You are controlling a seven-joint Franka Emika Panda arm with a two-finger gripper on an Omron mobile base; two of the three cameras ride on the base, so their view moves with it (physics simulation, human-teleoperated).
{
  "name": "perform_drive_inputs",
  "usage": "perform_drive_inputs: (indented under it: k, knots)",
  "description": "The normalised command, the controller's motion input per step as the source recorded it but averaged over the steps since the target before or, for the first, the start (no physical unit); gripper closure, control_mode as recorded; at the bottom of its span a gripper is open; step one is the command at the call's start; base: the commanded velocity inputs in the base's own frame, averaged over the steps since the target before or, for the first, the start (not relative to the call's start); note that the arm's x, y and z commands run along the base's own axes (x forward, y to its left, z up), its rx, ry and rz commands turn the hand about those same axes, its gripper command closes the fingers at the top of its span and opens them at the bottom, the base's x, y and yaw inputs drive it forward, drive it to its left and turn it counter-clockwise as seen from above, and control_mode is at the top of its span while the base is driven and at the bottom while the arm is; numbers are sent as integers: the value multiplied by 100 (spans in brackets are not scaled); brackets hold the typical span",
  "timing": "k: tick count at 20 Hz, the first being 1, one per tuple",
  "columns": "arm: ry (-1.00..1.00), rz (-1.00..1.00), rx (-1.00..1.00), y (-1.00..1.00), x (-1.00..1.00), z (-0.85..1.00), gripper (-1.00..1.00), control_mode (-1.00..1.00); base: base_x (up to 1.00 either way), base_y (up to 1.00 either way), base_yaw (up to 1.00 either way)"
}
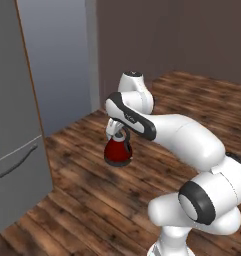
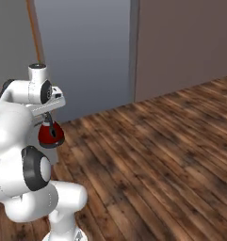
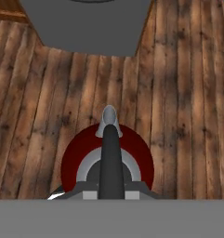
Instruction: The kettle is done boiling. Turn off the stove, then wait for 300 timesteps before moving the kettle to the dining table.
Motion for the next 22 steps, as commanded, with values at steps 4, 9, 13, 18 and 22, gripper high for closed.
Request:
perform_drive_inputs:
  k: [4,9,13,18,22]
  knots:
    - [0,0,0,0,0,0,100,100,-26,-41,-41]
    - [0,0,0,0,0,0,100,100,-25,-44,-41]
    - [0,0,0,0,0,0,100,100,-25,-44,-41]
    - [0,0,0,0,0,0,100,100,-3,-50,-41]
    - [0,0,0,0,0,0,100,100,17,-51,-37]
